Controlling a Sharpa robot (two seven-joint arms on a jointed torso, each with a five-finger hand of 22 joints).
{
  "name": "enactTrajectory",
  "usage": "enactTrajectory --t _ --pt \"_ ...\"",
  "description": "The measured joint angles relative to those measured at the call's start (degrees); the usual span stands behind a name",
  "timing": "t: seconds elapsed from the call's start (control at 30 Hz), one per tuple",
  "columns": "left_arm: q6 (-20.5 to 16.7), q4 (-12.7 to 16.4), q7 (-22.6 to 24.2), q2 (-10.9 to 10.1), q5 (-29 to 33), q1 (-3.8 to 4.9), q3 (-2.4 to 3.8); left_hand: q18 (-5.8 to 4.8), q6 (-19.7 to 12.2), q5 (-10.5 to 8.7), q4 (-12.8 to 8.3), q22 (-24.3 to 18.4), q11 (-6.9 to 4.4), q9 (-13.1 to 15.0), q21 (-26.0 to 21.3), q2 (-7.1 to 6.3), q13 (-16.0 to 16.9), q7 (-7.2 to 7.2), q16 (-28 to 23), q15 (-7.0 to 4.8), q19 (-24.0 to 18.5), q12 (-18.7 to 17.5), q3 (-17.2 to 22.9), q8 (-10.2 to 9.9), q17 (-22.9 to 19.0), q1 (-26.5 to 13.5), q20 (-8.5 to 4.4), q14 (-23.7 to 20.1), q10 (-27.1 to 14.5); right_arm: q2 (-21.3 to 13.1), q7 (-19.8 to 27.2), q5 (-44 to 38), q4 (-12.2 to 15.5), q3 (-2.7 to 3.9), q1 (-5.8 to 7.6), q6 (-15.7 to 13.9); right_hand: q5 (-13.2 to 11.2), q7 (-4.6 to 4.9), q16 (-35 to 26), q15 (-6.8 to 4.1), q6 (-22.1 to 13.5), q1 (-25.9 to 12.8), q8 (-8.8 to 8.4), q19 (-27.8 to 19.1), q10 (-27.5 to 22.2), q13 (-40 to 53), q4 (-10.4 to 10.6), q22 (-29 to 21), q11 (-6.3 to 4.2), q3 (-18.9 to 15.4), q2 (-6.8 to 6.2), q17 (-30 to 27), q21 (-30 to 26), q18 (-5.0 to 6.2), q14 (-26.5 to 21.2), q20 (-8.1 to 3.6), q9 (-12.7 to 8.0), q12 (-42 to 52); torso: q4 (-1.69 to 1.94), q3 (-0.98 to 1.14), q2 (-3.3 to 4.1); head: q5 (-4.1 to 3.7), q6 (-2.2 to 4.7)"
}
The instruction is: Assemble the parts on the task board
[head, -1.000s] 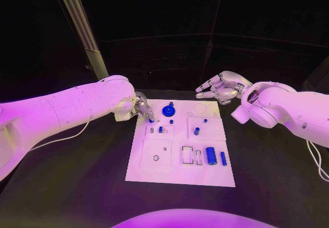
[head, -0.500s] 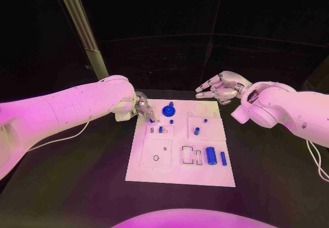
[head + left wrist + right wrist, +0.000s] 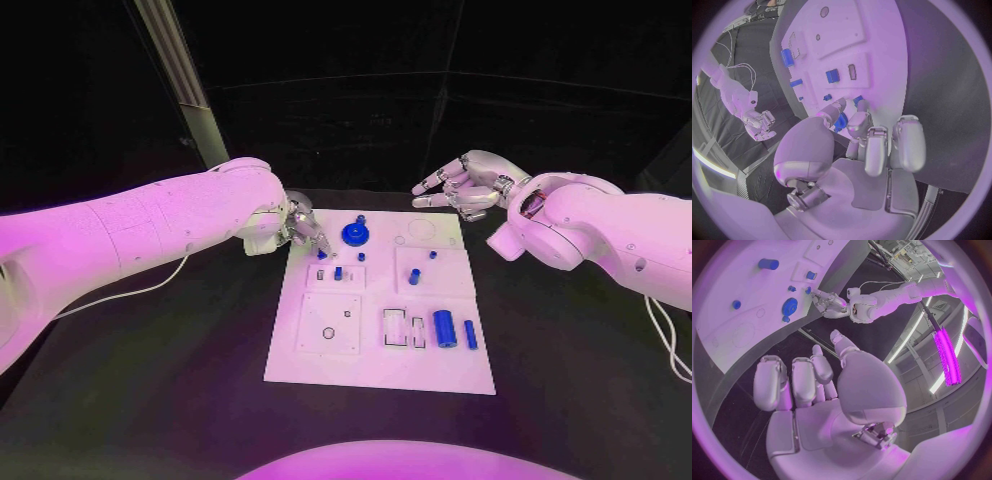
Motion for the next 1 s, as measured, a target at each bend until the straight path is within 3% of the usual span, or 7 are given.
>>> enactTrajectory --t 0.43,0.57,0.7,0.83,0.9,0.93,1.0 --pt "-0.3 0.5 0.2 -0.2 0.0 0.07 0.02 0.00 0.2 0.00 0.0 0.0 0.00 -0.1 0.0 0.41 0.0 -0.20 0.0 -0.13 0.0 0.0 -0.3 0.0 0.0 0.6 -0.01 0.1 0.0 0.0 0.0 0.0 0.0 0.00 0.00 0.0 0.0 0.00 0.0 0.00 0.0 0.0 0.00 0.0 0.0 0.0 0.0 0.0 0.00 0.0 0.00 0.0 0.0 0.00 0.0 0.00 0.0 0.0 -0.04 0.01 0.00 -0.05 0.09" --pt "-0.8 0.7 0.6 -0.6 0.0 0.10 0.18 0.00 0.2 0.01 -0.6 0.0 0.00 -0.3 -0.8 0.74 -0.3 -0.20 -0.1 -0.20 0.0 -0.3 -0.5 0.0 0.0 2.8 -0.02 0.2 0.0 0.0 0.0 0.0 0.0 0.00 0.00 0.0 0.0 0.00 0.0 0.00 0.0 0.0 0.00 0.0 0.0 0.0 0.0 0.0 0.00 0.0 0.00 0.0 0.0 0.00 0.0 0.00 0.0 0.0 -0.04 -0.01 0.01 -0.07 0.16" --pt "-2.1 1.0 2.0 -1.2 0.0 0.31 0.56 0.54 -0.1 0.07 -2.1 0.0 0.21 -0.7 -3.8 0.71 -2.8 0.12 -2.2 -0.21 -1.9 -4.6 -0.1 0.0 0.0 5.7 -0.04 0.2 -1.7 -0.1 0.0 0.0 0.0 0.00 0.00 0.0 0.0 0.00 0.0 0.00 0.0 0.0 0.00 0.0 0.0 0.0 0.0 0.0 0.00 0.0 0.00 0.0 0.0 0.00 0.0 0.00 0.0 0.0 -0.05 -0.01 0.01 -0.19 0.17" --pt "-4.4 1.4 4.6 -1.5 -1.1 0.51 0.76 2.34 -1.2 0.41 -3.3 -0.9 0.67 -1.4 -10.1 -0.23 -7.9 0.60 -6.4 -0.20 -5.9 -12.7 -0.4 -0.2 0.0 7.8 0.23 0.2 -5.4 -0.1 0.0 0.0 0.0 0.00 0.00 0.1 0.0 0.00 0.0 0.00 0.0 0.0 0.00 0.0 0.0 0.0 0.0 0.0 0.00 0.0 0.00 0.0 0.0 0.00 0.0 0.00 0.0 0.0 -0.04 -0.01 0.01 -0.26 0.18" --pt "-5.3 1.7 5.8 -1.5 -2.4 0.53 0.78 2.63 -1.7 -3.05 -3.2 -2.3 0.83 -1.9 -12.5 -0.47 -9.7 1.01 -7.9 -0.20 -7.0 -15.2 -1.2 -0.5 0.0 8.1 0.58 0.2 -6.4 -0.1 0.0 0.0 0.0 0.00 0.00 0.1 0.0 0.00 0.0 0.00 0.0 0.0 0.00 0.0 0.0 0.0 0.0 0.0 0.00 0.0 0.00 0.0 0.0 0.00 0.0 0.00 0.0 0.0 -0.04 -0.01 0.02 -0.26 0.20" --pt "-5.8 1.8 6.5 -1.3 -3.5 0.55 0.79 2.63 -1.7 -5.26 -2.9 -2.5 0.84 -2.1 -12.9 -0.49 -10.0 1.01 -8.1 -0.18 -7.1 -15.5 -1.8 -0.5 0.0 8.1 0.65 0.2 -6.4 -0.1 0.0 0.0 0.0 0.00 0.00 0.1 0.0 0.00 0.0 0.00 0.0 0.0 0.00 0.0 0.0 0.0 0.0 0.0 0.00 0.0 0.00 0.0 0.0 0.00 0.0 0.00 0.0 0.0 -0.04 -0.01 0.02 -0.21 0.20" --pt "-6.3 1.9 7.2 -1.0 -5.2 0.59 0.81 2.64 -1.7 -7.80 -2.0 -2.6 0.91 -2.3 -13.1 -1.23 -10.1 1.01 -8.2 0.01 -7.1 -15.5 -3.3 -0.5 0.0 7.3 0.66 0.4 -6.5 -0.1 0.0 0.0 0.0 0.00 0.00 0.1 0.0 0.00 0.0 0.00 0.0 0.0 0.00 0.0 0.0 0.0 0.0 0.0 0.00 0.0 0.00 0.0 0.0 0.00 0.0 0.00 0.0 0.0 -0.04 -0.01 0.03 -0.12 0.21"
